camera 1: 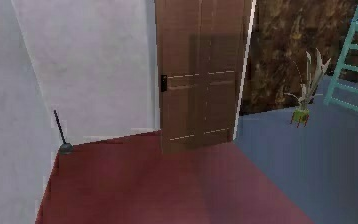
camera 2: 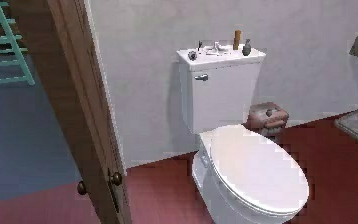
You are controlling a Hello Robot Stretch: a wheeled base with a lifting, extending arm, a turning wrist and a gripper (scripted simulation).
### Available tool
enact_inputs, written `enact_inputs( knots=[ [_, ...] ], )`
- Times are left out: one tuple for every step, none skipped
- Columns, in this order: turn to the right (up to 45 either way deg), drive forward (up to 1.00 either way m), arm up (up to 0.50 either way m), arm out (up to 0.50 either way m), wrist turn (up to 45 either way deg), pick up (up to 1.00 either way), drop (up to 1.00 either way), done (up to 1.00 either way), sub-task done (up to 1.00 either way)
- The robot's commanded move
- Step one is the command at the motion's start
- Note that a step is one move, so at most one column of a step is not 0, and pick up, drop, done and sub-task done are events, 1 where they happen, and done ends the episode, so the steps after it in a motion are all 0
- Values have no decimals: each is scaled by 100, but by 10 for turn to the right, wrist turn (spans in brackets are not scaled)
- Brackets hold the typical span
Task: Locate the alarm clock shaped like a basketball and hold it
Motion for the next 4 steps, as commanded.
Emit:
enact_inputs(
  knots=[
    [0, 25, 0, 0, 0, 0, 0, 0, 0],
    [240, 0, 0, 0, 0, 0, 0, 0, 0],
    [0, 25, 0, 0, 0, 0, 0, 0, 0],
    [-330, 0, 0, 0, 0, 0, 0, 0, 0]
  ],
)
